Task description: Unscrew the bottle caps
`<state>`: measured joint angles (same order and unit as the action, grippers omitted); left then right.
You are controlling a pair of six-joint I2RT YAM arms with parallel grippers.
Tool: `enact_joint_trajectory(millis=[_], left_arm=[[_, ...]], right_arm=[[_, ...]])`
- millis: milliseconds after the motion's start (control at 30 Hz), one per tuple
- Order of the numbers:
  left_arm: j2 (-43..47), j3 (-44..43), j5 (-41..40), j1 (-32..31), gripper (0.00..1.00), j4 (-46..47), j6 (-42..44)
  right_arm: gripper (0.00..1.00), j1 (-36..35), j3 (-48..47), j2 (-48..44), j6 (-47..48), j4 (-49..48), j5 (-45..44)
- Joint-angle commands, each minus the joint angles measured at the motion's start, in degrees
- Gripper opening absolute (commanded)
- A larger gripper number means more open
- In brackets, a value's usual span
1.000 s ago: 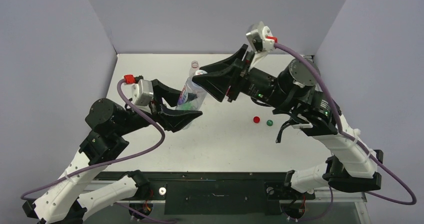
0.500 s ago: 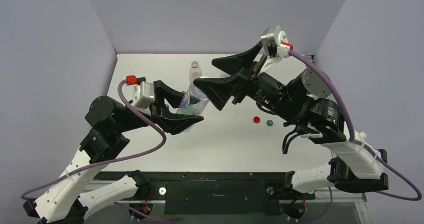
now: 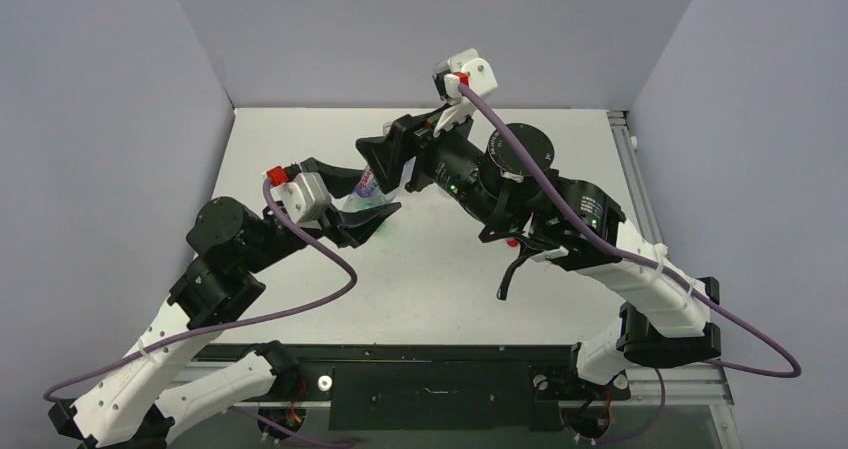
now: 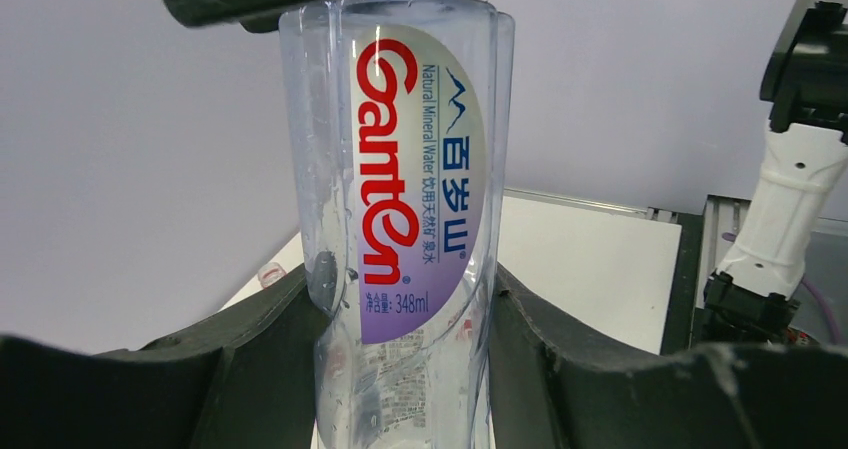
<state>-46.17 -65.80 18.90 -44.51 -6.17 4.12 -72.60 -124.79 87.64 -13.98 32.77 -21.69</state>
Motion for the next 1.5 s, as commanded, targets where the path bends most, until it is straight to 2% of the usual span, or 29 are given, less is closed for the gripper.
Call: enact_joint_trajectory(millis=[0,133,300,333,433,500,600,700,800,833,900,933,1000,1233,1333,1467], left_arm=[[1.13,0.44,-3.49,0.00,0.20,2.66,1.78],[1.50,1.02,-3.66,0.02,0.20,3.16,1.09],[1.64,1.27,-3.67,0.03,0.20,3.79,-1.28],[1.51,1.19,-3.36,0.03,0.20,3.97,-1.95],[1.33,0.12,-1.55,0.12,0.20,5.17,-7.88],[1.18,-0.77,2.18,0.10,0.20,6.33,-11.96],[0.35,-2.76,13.09,0.06,0.20,7.54,-19.41],[-0.48,-3.89,21.01,0.08,0.21,7.61,-23.76],[-1.00,-4.25,22.39,0.13,0.20,7.16,-23.84],[-0.97,-4.12,21.29,0.13,0.18,7.11,-23.47],[-0.71,-3.58,18.59,0.13,0.15,6.98,-21.60],[-0.65,-3.09,17.43,0.13,0.14,6.90,-20.33],[-0.41,-2.56,13.97,0.09,0.13,6.55,-18.04],[0.23,-0.68,2.27,0.05,0.13,4.68,-7.60],[-0.18,-0.17,-4.71,0.08,0.11,3.30,-3.75],[0.01,0.37,-6.40,0.05,0.10,3.90,-1.92]], right_arm=[[0.54,-0.34,-0.36,-2.29,-0.28,-0.42,-2.21],[0.31,-0.05,2.00,-3.83,-1.22,-1.99,-1.04],[0.01,0.96,3.61,-5.15,-2.06,-3.53,5.08],[0.00,1.60,3.84,-5.56,-2.08,-3.69,6.75],[0.00,3.87,4.63,-6.60,-1.33,-5.24,20.11],[0.00,5.24,5.29,-7.65,-0.30,-6.33,28.68],[0.00,7.84,6.40,-9.41,-0.22,-7.98,40.19],[0.00,9.16,7.66,-10.86,0.42,-8.42,43.11],[0.00,9.23,7.63,-11.32,0.98,-6.72,40.19],[0.02,9.23,7.35,-10.97,0.93,-6.26,37.83],[0.26,8.92,6.63,-10.17,0.77,-4.67,32.66],[0.54,8.58,6.47,-9.88,0.69,-3.89,30.69],[0.75,7.74,5.56,-8.81,0.51,-2.52,25.29],[0.80,3.08,4.35,-6.09,-2.50,-4.31,6.58],[0.81,2.46,4.04,-5.30,-4.08,-4.70,2.72],[0.79,2.46,3.76,-4.84,-4.30,-4.52,1.50]])
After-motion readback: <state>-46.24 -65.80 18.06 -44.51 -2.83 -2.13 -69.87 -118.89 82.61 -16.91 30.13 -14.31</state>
